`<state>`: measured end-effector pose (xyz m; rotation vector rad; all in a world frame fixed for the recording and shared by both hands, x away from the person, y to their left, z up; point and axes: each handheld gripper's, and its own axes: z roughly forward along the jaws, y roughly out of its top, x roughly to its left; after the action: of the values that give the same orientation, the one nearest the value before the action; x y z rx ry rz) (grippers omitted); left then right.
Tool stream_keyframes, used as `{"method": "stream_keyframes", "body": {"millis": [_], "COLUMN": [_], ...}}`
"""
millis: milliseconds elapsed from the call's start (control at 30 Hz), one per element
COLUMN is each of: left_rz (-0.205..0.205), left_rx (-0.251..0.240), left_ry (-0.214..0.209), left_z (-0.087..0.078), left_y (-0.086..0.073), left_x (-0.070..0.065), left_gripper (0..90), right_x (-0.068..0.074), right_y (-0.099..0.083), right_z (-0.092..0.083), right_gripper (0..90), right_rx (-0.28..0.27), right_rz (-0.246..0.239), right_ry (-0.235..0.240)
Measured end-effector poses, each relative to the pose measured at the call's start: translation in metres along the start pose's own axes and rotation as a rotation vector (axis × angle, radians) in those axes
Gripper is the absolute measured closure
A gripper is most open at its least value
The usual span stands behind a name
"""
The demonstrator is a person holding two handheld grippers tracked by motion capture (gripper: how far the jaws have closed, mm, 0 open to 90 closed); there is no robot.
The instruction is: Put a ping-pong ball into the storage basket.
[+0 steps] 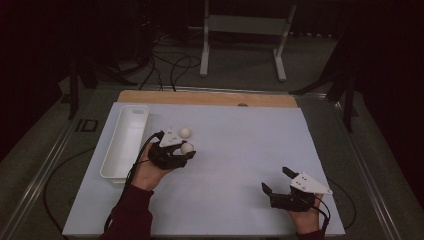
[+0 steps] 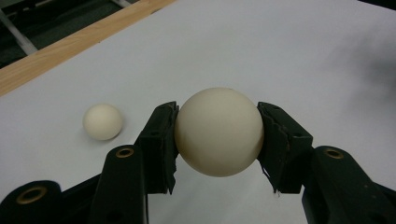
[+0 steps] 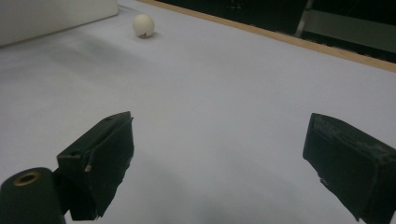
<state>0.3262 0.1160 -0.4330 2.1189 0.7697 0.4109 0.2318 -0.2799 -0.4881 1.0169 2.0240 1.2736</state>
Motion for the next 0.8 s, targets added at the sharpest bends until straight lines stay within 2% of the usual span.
{"method": "stream_keyframes", "body": {"millis": [800], "left_rz": [0.005], "left_rx": [0.000], "left_ry": [0.005], "left_z": [-0.0047], "left_y": [0.0008], "left_x": [0.0017], "left_gripper": [51.2], "right_x": [0.0003], "right_y": [-0.0001], "right_z": [0.0002], "right_gripper": [8.4], "right_rx": [0.002], "right_rz": [0.001], "right_ry": [-0.001]}}
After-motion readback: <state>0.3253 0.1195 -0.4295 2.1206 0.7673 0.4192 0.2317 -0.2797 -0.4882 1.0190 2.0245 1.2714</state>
